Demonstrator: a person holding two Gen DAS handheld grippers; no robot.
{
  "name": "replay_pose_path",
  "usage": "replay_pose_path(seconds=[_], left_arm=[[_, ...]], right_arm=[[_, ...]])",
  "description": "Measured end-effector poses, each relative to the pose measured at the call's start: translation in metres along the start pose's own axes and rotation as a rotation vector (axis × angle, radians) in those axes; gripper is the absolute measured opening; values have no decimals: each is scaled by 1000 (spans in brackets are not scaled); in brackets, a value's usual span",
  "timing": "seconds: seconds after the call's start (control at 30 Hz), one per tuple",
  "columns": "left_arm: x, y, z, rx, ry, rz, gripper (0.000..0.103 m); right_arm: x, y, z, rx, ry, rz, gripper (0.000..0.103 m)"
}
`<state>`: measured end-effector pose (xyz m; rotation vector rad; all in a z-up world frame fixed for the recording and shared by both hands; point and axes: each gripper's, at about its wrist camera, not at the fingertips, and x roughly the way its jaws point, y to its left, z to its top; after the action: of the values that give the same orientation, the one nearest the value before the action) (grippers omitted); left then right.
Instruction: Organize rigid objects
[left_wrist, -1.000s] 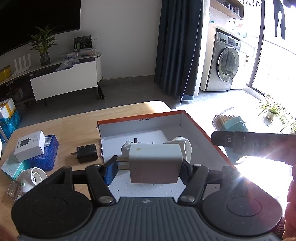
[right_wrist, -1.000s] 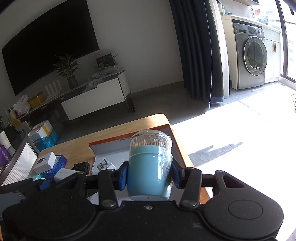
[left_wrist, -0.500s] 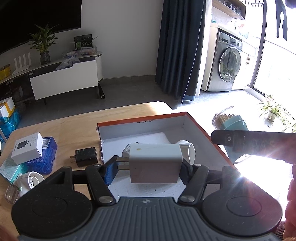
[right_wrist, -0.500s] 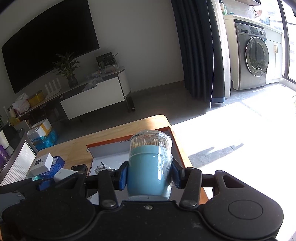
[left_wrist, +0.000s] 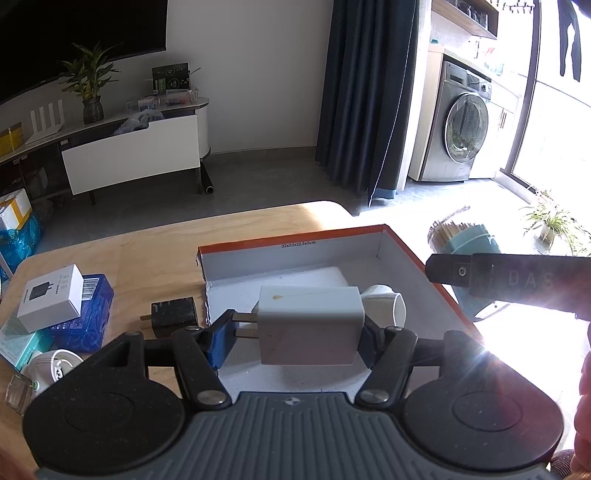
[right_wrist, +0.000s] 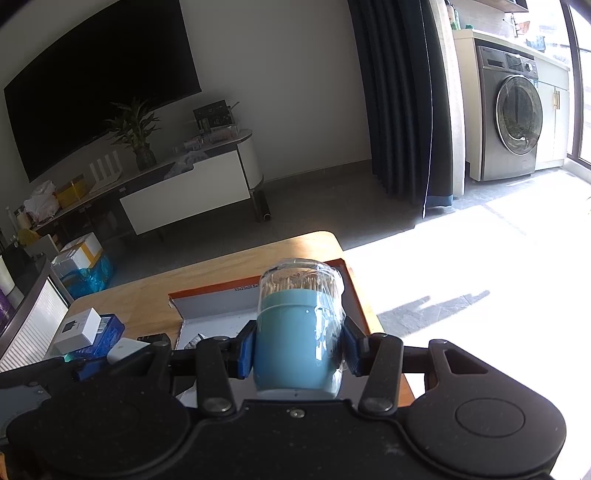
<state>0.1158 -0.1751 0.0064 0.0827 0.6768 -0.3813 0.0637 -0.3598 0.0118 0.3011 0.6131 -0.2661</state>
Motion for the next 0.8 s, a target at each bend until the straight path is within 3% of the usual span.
replay_pose_path(seconds=[0.47, 0.6, 0.67, 0.8], left_arm=[[11, 5, 5, -7, 10, 1, 66], [13, 7, 7, -12, 13, 4, 66], [14, 8, 8, -10, 13, 4, 66], [19, 9, 7, -4, 21, 4, 66]], right_arm=[[30, 3, 11, -27, 40, -4, 57], [40, -1, 17, -30, 3, 27, 59], [40, -2, 20, -32, -16, 18, 65], [32, -7, 20, -20, -37, -3, 65]])
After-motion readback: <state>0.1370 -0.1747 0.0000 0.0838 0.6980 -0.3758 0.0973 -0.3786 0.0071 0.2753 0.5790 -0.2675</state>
